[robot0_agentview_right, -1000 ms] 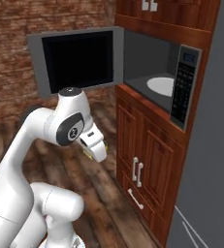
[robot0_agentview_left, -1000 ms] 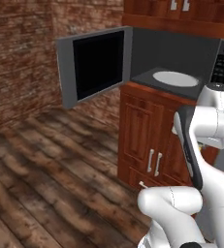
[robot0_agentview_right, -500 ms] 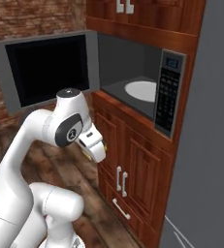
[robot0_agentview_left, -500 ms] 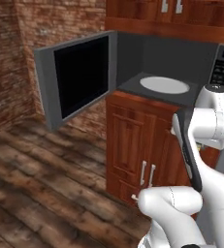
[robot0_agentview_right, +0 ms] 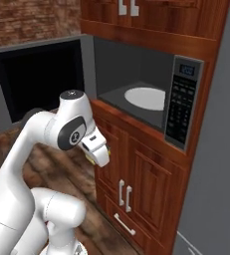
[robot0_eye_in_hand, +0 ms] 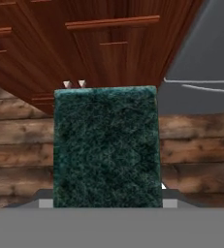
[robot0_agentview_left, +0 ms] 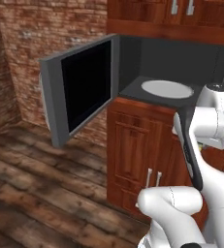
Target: Place the sponge inside the microwave to prepare for sanitizing.
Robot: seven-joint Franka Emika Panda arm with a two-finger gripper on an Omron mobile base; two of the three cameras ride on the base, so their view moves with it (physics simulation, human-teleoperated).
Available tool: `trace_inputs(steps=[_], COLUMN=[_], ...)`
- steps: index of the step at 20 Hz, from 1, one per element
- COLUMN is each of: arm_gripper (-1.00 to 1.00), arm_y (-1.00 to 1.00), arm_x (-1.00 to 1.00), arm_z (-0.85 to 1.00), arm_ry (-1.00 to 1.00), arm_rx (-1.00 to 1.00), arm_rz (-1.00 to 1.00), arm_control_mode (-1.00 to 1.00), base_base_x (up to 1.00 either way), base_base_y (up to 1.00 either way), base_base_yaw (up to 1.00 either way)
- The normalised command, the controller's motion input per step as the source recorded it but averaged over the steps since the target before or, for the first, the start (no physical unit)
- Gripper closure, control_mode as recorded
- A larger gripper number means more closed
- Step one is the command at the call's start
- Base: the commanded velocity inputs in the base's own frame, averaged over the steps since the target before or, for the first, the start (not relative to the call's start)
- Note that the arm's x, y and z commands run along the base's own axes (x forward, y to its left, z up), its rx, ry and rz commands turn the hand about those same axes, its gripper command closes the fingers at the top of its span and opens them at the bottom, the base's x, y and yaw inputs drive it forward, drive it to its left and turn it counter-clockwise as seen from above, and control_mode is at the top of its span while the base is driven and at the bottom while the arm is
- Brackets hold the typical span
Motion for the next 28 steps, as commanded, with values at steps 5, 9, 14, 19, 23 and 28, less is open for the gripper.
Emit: trace_inputs(steps=[5, 9, 14, 19, 23, 28], arm_gripper=[1.0, 1.0, 1.0, 1.0, 1.0, 1.0], arm_y=[0.0, 0.0, 0.0, 0.0, 0.0, 0.0], arm_x=[0.0, 0.0, 0.0, 0.0, 0.0, 0.0], arm_z=[0.0, 0.0, 0.0, 0.0, 0.0, 0.0], arm_ry=[0.0, 0.0, 0.0, 0.0, 0.0, 0.0], arm_rx=[0.0, 0.0, 0.0, 0.0, 0.0, 0.0], arm_rz=[0.0, 0.0, 0.0, 0.0, 0.0, 0.0], arm_control_mode=[1.0, 1.0, 1.0, 1.0, 1.0, 1.0], base_base_x=[0.42, 0.51, 0.56, 0.52, 0.4, 0.32], base_base_y=[0.08, 0.0, 0.06, 0.24, 0.27, 0.01], base_base_yaw=[-0.14, -0.09, -0.09, -0.11, -0.1, -0.06])
